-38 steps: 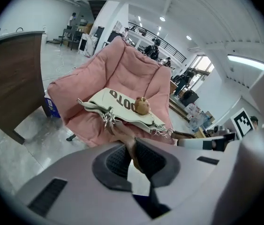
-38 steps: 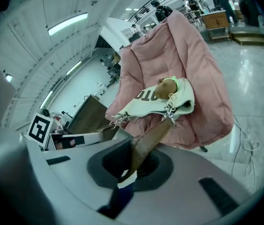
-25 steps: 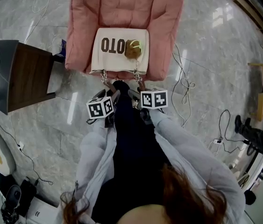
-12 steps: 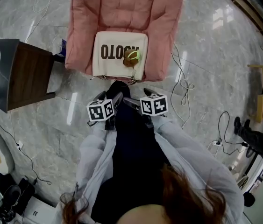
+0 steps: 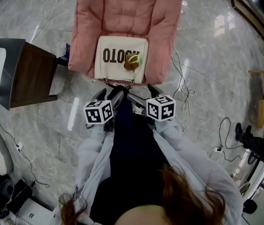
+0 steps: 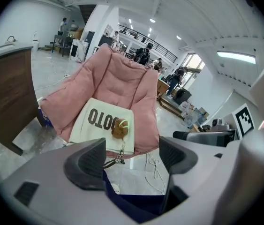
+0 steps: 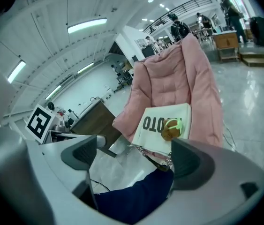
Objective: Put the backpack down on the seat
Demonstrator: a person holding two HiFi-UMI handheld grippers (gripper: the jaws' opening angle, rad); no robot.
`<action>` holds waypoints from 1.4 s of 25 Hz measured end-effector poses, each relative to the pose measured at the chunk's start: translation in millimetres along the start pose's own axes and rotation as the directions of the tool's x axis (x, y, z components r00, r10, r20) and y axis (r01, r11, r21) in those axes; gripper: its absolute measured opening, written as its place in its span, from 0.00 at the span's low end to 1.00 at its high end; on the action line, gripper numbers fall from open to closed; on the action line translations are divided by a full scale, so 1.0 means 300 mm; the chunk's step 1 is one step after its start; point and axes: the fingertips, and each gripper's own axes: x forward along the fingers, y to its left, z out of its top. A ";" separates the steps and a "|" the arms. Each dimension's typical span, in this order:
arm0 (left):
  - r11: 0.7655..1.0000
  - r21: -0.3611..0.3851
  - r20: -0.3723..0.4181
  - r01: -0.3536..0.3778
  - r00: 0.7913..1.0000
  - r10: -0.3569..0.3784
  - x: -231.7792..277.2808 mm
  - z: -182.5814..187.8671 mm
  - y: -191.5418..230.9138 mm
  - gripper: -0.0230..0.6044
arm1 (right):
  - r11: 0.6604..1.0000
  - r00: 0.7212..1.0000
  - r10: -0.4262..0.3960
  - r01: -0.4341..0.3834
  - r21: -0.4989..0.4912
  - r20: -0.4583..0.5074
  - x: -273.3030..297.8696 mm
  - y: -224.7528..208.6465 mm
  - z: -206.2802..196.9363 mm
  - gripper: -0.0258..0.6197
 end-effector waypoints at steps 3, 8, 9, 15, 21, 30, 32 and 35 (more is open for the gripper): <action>0.999 0.037 0.029 0.013 0.999 -0.014 -0.031 0.041 -0.034 0.64 | 1.000 0.998 0.009 -0.008 -0.011 0.055 -0.041 0.029 0.054 0.82; 0.993 0.117 0.100 0.018 0.995 -0.030 -0.092 0.127 -0.081 0.63 | 0.999 0.992 0.013 -0.007 -0.048 0.128 -0.106 0.064 0.130 0.74; 0.990 0.142 0.112 0.020 0.993 -0.037 -0.104 0.142 -0.094 0.63 | 0.999 0.989 0.010 -0.003 -0.053 0.144 -0.120 0.068 0.144 0.72; 0.961 0.267 0.251 -0.071 0.968 0.002 -0.189 0.267 -0.135 0.34 | 0.993 0.967 0.008 0.022 -0.113 0.254 -0.201 0.102 0.259 0.60; 0.948 0.311 0.388 -0.063 0.919 -0.066 -0.275 0.392 -0.203 0.15 | 0.975 0.927 -0.003 0.086 -0.204 0.374 -0.290 0.123 0.345 0.45; 0.922 0.384 0.482 0.058 0.839 -0.254 -0.375 0.485 -0.312 0.06 | 0.958 0.838 -0.050 0.194 -0.211 0.543 -0.455 0.118 0.426 0.05; 0.909 0.414 0.474 0.053 0.839 -0.265 -0.381 0.484 -0.330 0.06 | 0.956 0.828 -0.055 0.205 -0.209 0.558 -0.479 0.107 0.426 0.05; 0.902 0.427 0.480 0.065 0.829 -0.287 -0.391 0.474 -0.345 0.06 | 0.948 0.823 -0.094 0.246 -0.202 0.561 -0.493 0.069 0.411 0.05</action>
